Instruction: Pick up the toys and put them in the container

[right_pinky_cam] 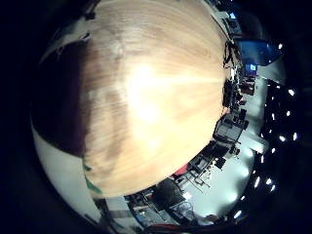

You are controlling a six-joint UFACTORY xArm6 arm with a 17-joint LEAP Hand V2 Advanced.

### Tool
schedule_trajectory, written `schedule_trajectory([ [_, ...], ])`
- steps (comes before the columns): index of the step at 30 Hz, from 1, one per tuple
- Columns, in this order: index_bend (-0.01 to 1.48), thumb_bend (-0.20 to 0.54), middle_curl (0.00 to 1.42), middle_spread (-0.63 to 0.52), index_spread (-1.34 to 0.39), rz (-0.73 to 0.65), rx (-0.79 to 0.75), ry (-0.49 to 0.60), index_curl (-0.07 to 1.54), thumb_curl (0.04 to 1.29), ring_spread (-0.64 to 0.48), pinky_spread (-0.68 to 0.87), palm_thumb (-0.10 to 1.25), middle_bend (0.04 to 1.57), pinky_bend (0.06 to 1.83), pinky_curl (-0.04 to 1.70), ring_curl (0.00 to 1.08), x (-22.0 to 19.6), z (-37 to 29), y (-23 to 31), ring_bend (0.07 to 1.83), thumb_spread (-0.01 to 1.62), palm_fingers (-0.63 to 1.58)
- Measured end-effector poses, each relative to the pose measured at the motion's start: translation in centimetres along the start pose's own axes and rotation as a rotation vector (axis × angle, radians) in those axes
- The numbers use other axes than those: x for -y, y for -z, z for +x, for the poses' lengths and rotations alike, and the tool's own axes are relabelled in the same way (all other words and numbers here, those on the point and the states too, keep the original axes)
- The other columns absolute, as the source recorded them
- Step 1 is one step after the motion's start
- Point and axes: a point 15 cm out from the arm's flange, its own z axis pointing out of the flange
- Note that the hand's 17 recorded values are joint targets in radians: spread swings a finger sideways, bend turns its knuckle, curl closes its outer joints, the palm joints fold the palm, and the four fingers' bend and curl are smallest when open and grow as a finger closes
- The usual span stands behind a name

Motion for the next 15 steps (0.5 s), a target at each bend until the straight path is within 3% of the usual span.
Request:
schedule_trajectory([
  [15,0.24,-0.015,0.66,-0.31,-0.56,0.057,0.007,-0.007,0.50,0.34,-0.27,-0.46,1.00,0.94,1.24,0.43,0.50,-1.4,0.3,4.5,1.31,1.05,1.20],
])
